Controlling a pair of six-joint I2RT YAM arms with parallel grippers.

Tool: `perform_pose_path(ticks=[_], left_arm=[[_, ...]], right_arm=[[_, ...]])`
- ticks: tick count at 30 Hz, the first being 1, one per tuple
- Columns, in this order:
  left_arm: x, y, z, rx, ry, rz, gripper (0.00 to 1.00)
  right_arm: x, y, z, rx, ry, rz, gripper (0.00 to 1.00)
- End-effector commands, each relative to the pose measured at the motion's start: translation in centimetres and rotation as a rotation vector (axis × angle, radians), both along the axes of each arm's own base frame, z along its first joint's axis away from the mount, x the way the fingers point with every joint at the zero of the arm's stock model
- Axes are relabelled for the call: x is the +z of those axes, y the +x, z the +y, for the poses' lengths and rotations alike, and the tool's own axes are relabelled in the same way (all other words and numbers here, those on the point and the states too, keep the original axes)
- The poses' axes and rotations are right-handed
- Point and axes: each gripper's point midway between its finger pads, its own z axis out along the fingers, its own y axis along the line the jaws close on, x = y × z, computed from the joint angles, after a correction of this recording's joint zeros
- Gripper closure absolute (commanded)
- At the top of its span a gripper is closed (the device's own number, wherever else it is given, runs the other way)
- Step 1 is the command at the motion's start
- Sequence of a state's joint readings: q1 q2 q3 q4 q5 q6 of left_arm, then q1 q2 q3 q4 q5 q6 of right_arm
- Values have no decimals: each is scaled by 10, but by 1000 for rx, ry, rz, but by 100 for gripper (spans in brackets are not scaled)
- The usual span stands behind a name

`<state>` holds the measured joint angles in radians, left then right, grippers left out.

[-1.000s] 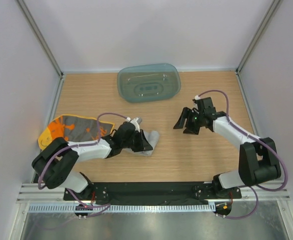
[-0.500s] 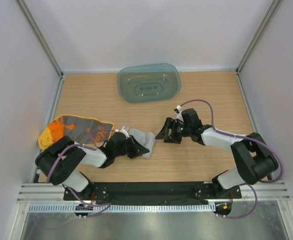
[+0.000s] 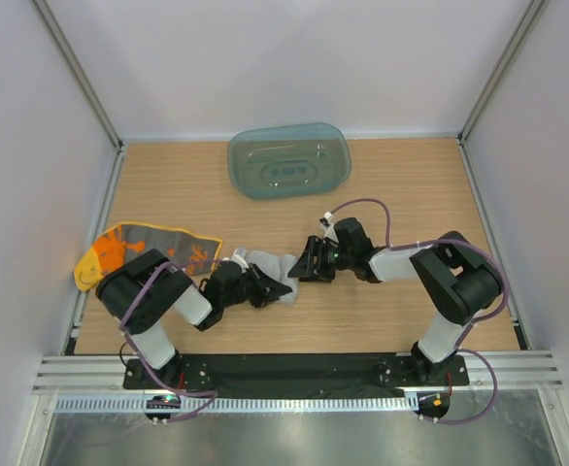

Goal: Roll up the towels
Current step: Roll the towel

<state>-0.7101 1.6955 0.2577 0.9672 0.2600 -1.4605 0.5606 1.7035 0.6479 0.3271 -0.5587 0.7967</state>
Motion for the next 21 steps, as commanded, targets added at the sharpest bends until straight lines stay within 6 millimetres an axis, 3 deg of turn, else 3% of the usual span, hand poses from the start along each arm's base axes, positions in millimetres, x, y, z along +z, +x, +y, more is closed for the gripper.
perform_pose_path(ticks=[1, 4, 9, 13, 16, 18, 19, 21], left_arm=[[-8, -2, 0, 0, -27, 27, 100], [-7, -2, -3, -13, -46, 23, 100], [-6, -5, -4, -42, -34, 7, 100], [-19, -16, 2, -96, 54, 26, 87], [-15, -16, 1, -123, 97, 0, 80], [-27, -22, 6, -156, 214, 4, 78], [-17, -22, 3, -173, 237, -38, 75], [-24, -19, 15, -180, 427, -71, 72]], right_arm=[[-2, 7, 17, 22, 30, -47, 47], [-12, 3, 22, 26, 31, -28, 55], [-11, 5, 21, 22, 25, -41, 75], [-14, 5, 8, -1, -82, -37, 80], [-17, 8, -8, -43, -183, -29, 83], [-14, 11, -15, -64, -232, -38, 85], [-16, 7, -21, -73, -266, -12, 86], [-17, 8, -30, -101, -319, -11, 87]])
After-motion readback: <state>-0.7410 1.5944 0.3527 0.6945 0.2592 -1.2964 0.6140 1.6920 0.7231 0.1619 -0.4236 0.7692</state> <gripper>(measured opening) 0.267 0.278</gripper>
